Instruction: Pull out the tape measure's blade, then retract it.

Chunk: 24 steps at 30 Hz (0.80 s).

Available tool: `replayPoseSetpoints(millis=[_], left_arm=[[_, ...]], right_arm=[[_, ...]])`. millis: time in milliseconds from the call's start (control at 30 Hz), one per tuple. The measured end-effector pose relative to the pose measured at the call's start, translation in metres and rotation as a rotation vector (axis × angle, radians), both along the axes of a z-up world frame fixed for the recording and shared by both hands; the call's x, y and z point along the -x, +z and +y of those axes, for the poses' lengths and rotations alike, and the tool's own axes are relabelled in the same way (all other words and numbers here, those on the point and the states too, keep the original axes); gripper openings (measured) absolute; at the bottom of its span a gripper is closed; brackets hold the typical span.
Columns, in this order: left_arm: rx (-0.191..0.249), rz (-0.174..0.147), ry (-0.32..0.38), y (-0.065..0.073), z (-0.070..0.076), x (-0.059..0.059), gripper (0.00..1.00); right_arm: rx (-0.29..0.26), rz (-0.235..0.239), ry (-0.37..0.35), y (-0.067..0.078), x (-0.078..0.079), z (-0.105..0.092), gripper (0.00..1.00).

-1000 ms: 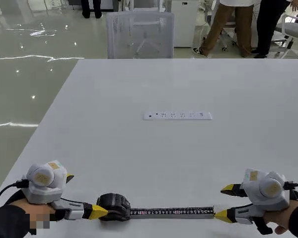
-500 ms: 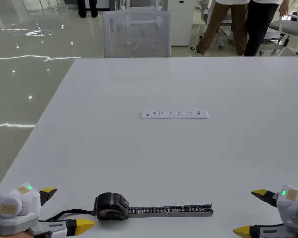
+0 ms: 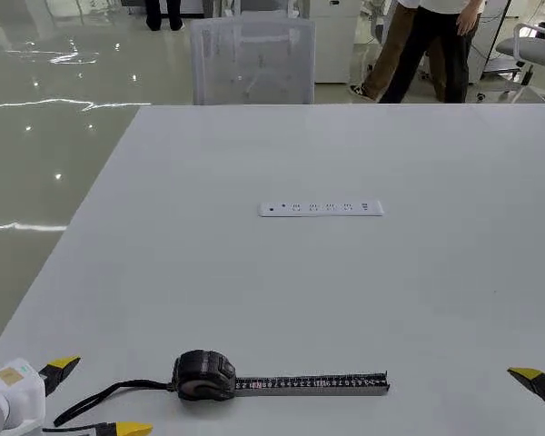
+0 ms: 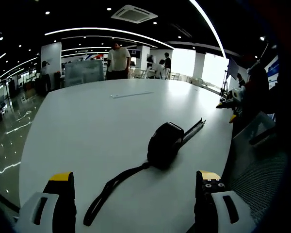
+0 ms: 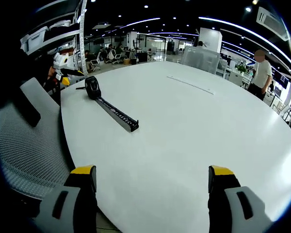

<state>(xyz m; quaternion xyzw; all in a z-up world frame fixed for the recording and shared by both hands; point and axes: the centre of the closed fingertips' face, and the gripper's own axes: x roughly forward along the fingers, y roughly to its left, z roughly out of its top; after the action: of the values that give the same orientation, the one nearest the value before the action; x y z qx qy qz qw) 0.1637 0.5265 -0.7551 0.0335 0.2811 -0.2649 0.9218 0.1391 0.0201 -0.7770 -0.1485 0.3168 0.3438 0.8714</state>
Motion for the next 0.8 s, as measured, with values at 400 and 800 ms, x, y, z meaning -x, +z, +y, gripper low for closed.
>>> replayPoseSetpoints(millis=[400,800], left_arm=[[0.002,-0.041,0.030,0.015,0.011,-0.008,1.00],[-0.009,-0.028,0.033,0.014,0.012,-0.001,1.00]], right_arm=[[-0.014,-0.004,-0.049,0.006,0.018,-0.026,1.00],[-0.009,-0.003,-0.057,0.008,0.018,-0.024,1.00]])
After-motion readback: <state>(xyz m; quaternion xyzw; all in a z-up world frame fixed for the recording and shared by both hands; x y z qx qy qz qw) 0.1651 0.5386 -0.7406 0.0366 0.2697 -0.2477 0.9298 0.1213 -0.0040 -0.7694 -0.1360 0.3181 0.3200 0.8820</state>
